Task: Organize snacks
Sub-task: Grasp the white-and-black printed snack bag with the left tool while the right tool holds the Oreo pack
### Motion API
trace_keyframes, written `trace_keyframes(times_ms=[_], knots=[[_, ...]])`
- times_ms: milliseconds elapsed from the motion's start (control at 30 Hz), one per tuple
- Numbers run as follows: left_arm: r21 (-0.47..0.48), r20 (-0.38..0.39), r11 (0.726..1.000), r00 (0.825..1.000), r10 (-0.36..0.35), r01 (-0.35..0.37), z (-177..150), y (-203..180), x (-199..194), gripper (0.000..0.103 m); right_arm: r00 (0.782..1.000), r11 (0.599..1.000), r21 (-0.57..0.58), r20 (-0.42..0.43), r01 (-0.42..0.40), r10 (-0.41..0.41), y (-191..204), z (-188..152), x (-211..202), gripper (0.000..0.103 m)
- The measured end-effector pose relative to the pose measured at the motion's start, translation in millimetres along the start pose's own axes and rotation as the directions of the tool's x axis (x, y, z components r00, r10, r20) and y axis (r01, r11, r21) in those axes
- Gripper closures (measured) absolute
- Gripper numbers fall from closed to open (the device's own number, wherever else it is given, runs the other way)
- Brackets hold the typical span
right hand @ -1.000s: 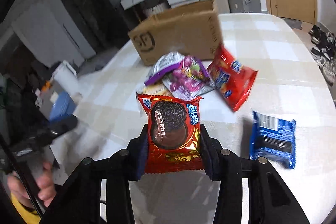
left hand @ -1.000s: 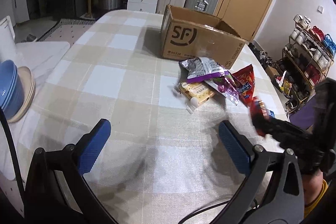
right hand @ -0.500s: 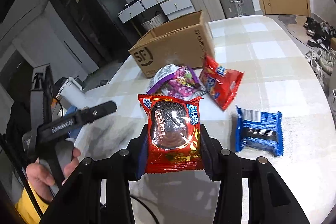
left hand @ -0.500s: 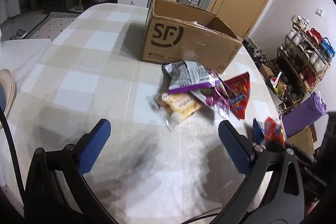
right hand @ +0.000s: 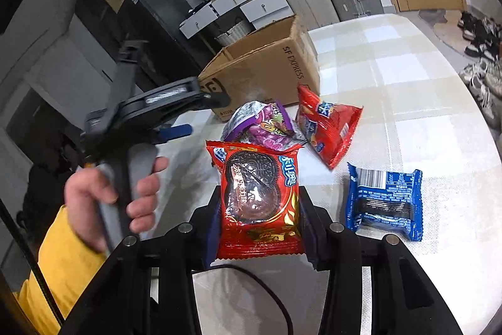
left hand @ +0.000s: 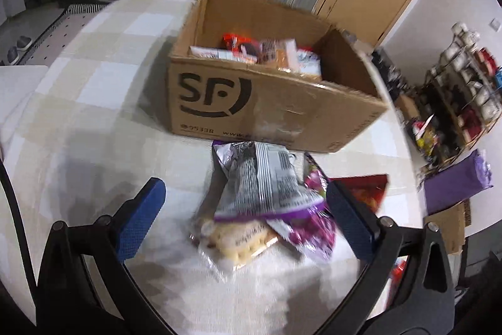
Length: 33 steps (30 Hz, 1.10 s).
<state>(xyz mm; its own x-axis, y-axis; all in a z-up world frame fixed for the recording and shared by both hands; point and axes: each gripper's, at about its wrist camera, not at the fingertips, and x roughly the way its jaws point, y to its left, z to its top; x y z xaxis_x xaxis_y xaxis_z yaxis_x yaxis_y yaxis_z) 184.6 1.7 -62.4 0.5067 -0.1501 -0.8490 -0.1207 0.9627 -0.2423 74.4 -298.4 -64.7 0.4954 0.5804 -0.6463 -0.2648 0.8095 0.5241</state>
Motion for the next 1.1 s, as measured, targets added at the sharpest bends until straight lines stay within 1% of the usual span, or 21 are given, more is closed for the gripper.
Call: trace_keyframes(times_ms=[167,200,300,333,367,400,433,467,500,533,567,633,700,800,967,1100], knots=[[-0.054,-0.109,0.998,0.994,-0.016,0.01,11.1,-1.9,37.1,0.002,0.999,0.997,0.064,0.0,-0.033,0.033,-15.0,4.3,-3.0,0.059],[-0.062,-0.113,0.998,0.993,-0.015,0.008,12.7,-2.2,42.0,0.002,0.999,0.997,0.067,-0.001,-0.032,0.032,-15.9,4.2,-3.7,0.059],[-0.044,-0.119,0.999,0.993,0.014,-0.019,17.5,-7.0,52.2,0.003,0.999,0.997,0.067,-0.002,-0.04,0.04,-15.2,3.1,-5.8,0.059],[-0.038,-0.127,0.999,0.992,0.007,-0.012,18.7,-9.1,55.9,0.003,0.999,0.997,0.063,-0.003,-0.042,0.042,-14.3,2.8,-6.1,0.059],[-0.035,-0.135,0.999,0.991,-0.001,-0.004,20.6,-11.2,59.2,0.007,0.999,0.998,0.057,-0.001,-0.041,0.041,-13.6,2.9,-6.3,0.059],[-0.035,-0.14,0.999,0.99,-0.008,0.004,21.6,-12.2,60.6,0.014,0.999,0.998,0.053,-0.001,-0.041,0.041,-12.7,3.0,-6.5,0.059],[-0.035,-0.143,0.999,0.99,-0.016,0.011,23.2,-13.5,61.8,0.017,0.999,0.998,0.052,-0.001,-0.043,0.043,-11.5,2.7,-6.8,0.059],[-0.033,-0.141,0.999,0.99,-0.023,0.018,24.4,-14.9,62.2,0.025,0.999,0.998,0.05,-0.001,-0.045,0.046,-10.7,3.0,-6.5,0.059],[-0.021,-0.137,0.999,0.99,-0.028,0.025,25.9,-17.4,61.7,0.029,0.999,0.998,0.05,-0.002,-0.047,0.047,-10.3,3.0,-6.3,0.059],[-0.008,-0.135,1.0,0.991,-0.025,0.024,27.6,-19.6,61.5,0.029,0.999,0.998,0.049,-0.005,-0.051,0.051,-9.8,2.9,-6.2,0.059],[-0.001,-0.132,1.0,0.991,-0.024,0.024,28.3,-21.0,60.9,0.033,0.999,0.997,0.048,-0.006,-0.052,0.052,-9.2,2.8,-6.0,0.059],[-0.011,-0.128,0.999,0.991,-0.037,0.036,29.1,-20.4,58.8,0.036,0.999,0.998,0.045,-0.006,-0.053,0.054,-8.8,3.1,-6.7,0.059],[-0.023,-0.121,0.998,0.991,-0.055,0.053,24.6,-16.8,52.6,0.045,0.999,0.998,0.041,0.001,-0.051,0.051,-7.7,2.8,-8.5,0.059],[-0.026,-0.108,0.997,0.991,-0.076,0.073,24.2,-13.9,45.3,0.051,0.999,0.998,0.045,0.0,-0.05,0.05,-8.5,2.8,-8.3,0.059],[-0.007,-0.099,0.996,0.991,-0.094,0.093,16.7,-8.7,36.4,0.053,0.999,0.998,0.051,-0.005,-0.042,0.042,-10.7,3.3,-5.4,0.059],[-0.018,-0.087,0.994,0.991,-0.105,0.104,9.7,3.2,28.8,0.054,0.999,0.998,0.046,0.0,-0.032,0.032,-9.1,2.9,-5.4,0.059]])
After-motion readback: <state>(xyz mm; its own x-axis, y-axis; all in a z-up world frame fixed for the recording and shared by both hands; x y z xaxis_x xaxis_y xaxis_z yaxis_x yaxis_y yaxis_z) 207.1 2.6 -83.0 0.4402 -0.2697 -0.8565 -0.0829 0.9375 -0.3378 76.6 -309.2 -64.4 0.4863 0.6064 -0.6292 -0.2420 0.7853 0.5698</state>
